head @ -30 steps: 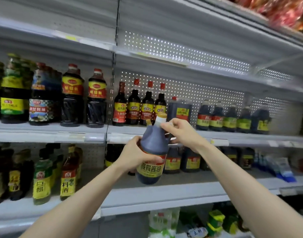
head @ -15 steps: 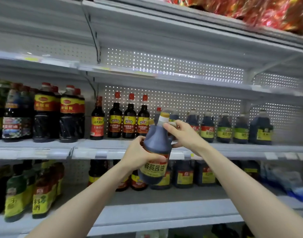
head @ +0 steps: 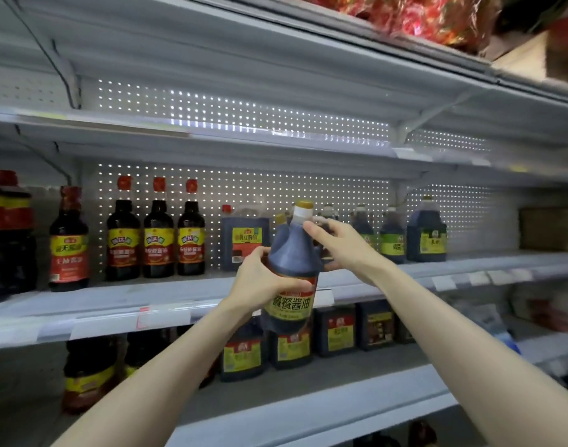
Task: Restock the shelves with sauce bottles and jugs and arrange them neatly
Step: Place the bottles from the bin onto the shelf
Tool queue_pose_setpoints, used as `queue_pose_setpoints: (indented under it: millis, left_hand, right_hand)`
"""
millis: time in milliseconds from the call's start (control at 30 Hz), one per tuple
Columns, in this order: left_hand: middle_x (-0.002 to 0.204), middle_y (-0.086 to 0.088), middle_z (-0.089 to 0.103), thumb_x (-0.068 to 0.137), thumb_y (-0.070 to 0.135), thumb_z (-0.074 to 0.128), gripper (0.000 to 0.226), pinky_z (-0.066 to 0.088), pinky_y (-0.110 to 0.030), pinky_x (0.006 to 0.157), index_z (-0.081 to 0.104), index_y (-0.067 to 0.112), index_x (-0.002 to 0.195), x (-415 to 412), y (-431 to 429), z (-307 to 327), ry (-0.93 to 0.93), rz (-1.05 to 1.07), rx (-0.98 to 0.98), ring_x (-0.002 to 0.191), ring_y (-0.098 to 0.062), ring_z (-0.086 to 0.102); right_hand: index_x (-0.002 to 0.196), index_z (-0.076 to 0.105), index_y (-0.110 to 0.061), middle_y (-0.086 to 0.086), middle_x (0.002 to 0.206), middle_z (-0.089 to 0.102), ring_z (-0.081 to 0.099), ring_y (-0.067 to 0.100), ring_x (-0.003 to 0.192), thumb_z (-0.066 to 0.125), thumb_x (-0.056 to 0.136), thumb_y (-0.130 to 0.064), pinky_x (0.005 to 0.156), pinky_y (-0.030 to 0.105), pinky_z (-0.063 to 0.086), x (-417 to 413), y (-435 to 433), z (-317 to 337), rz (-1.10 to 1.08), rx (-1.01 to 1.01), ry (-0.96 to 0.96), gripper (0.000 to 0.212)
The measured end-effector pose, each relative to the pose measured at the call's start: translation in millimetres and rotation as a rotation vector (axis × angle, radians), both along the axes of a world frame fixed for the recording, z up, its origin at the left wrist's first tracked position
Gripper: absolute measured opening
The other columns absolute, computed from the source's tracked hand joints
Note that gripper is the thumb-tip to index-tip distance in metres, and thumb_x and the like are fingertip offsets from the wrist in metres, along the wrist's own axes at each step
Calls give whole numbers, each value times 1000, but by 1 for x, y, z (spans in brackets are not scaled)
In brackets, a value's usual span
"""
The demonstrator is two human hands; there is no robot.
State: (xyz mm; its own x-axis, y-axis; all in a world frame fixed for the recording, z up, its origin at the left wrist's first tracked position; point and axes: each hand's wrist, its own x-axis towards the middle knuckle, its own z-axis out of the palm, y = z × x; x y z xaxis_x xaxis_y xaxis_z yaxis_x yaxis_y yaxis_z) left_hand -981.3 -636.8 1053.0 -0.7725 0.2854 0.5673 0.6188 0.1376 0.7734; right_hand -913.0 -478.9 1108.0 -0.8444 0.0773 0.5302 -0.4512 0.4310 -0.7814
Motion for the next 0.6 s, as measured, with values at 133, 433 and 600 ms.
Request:
queue_pose_setpoints:
  millis: [133, 433, 600]
  left_hand:
    - [107, 4, 65, 46, 31, 94, 83, 56, -37, 86, 53, 17, 116, -19, 58, 2, 9, 45, 21, 97, -14, 64]
    - [108, 3, 62, 49, 23, 93, 76, 53, -32, 83, 50, 18, 112, -38, 222, 13, 0, 127, 112, 100, -14, 61]
    - [110, 1, 62, 41, 31, 94, 88, 53, -44, 90, 49, 17, 114, -60, 272, 20, -5, 214, 104, 104, -19, 61]
  right_hand:
    - [111, 57, -35, -17, 106, 62, 59, 3, 102, 53, 97, -37, 87, 31, 53, -23, 57, -3, 60, 6, 77, 15]
    - [95, 62, -35, -13, 99, 67, 63, 13, 100, 59, 95, -31, 83, 32, 54, -65, 221, 20, 167, 14, 112, 5]
    - [97, 65, -33, -5, 103, 70, 65, 20, 105, 63, 92, -31, 87, 40, 55, -100, 272, 25, 222, -26, 120, 5]
